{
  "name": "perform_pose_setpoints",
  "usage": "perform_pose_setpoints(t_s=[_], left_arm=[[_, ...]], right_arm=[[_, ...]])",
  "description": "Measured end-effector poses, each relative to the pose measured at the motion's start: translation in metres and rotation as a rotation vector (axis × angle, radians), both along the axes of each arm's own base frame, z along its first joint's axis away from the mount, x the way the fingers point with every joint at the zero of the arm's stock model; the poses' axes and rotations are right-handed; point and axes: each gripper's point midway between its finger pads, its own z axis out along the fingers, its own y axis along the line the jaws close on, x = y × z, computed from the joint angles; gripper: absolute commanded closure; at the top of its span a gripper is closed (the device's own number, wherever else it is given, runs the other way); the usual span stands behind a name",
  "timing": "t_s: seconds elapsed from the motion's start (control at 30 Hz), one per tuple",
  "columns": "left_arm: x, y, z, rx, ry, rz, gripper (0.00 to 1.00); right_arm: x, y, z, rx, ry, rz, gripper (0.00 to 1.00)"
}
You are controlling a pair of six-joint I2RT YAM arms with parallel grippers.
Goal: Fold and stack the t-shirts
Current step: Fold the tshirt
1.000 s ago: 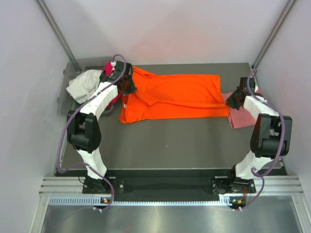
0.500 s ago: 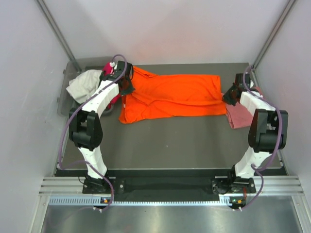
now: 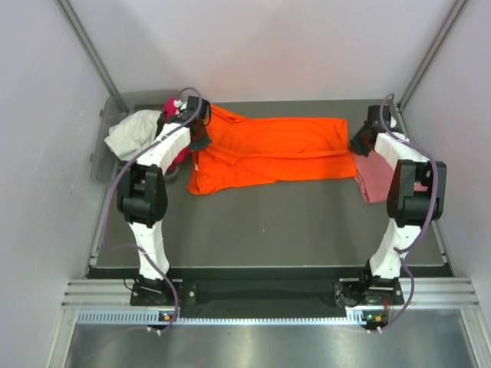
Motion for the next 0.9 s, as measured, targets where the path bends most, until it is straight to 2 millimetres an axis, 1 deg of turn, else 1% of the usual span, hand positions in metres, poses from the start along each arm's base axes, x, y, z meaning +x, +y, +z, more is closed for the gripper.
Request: perform_pose_setpoints(t_s=[0.03,0.07,0.1,0.13,0.17,0.23,0.27,0.3,0.37,0.4,0.43,0.57,0.63,0.73,0.83,0.9], left_arm=[[0.004,0.0,-0.003,0.0,0.003,0.002,0.98],[0.009,-0.001,-0.006,0.0,0.003,0.004,0.85],[0.014,-0.001,-0.009,0.002,0.005,0.004,0.57],[0.017,-0.001,-0.011,0.003,0.006,0.001,0.48],[0.019,-0.002,-0.012,-0.002,0.006,0.009,0.43],[0.018,-0.003,-0.013,-0.008,0.001,0.006,0.36],[0.018,-0.004,-0.012,-0.016,-0.013,0.002,0.34],[0.014,-0.004,-0.012,-0.02,-0.016,-0.002,0.32],[0.002,-0.003,-0.007,-0.027,-0.019,-0.013,0.13],[-0.002,-0.004,-0.002,-0.035,-0.027,-0.021,0.06],[-0.006,-0.005,0.005,-0.046,-0.041,-0.028,0.03],[-0.022,-0.013,0.047,-0.085,-0.135,-0.056,0.02],[-0.036,-0.02,0.07,-0.104,-0.186,-0.078,0.02],[-0.06,-0.025,0.093,-0.131,-0.243,-0.103,0.02],[-0.083,-0.022,0.102,-0.159,-0.282,-0.107,0.02],[-0.096,-0.018,0.1,-0.171,-0.29,-0.1,0.02]], right_arm=[[0.004,0.001,0.001,0.001,-0.001,0.001,0.63],[0.01,0.001,0.003,0.004,-0.006,-0.002,0.42],[0.016,0.002,0.004,0.0,-0.014,0.005,0.22],[0.019,0.002,0.005,0.0,-0.021,0.006,0.21],[0.019,0.002,0.005,-0.005,-0.022,0.01,0.21],[0.017,0.001,0.005,-0.012,-0.023,0.014,0.21],[0.015,0.001,0.004,-0.015,-0.033,0.013,0.21],[0.008,0.0,0.002,-0.017,-0.026,0.011,0.22],[-0.011,-0.001,-0.001,-0.018,-0.007,0.006,0.22],[-0.018,-0.002,0.0,-0.018,-0.002,0.003,0.22],[-0.025,-0.003,0.002,-0.018,-0.002,0.0,0.22],[-0.055,-0.011,0.013,-0.015,-0.038,-0.02,0.22],[-0.07,-0.018,0.016,-0.009,-0.048,-0.041,0.22],[-0.09,-0.033,0.014,0.009,-0.068,-0.082,0.23],[-0.107,-0.051,0.001,0.046,-0.055,-0.14,0.28],[-0.111,-0.057,-0.008,0.073,-0.041,-0.165,0.32]])
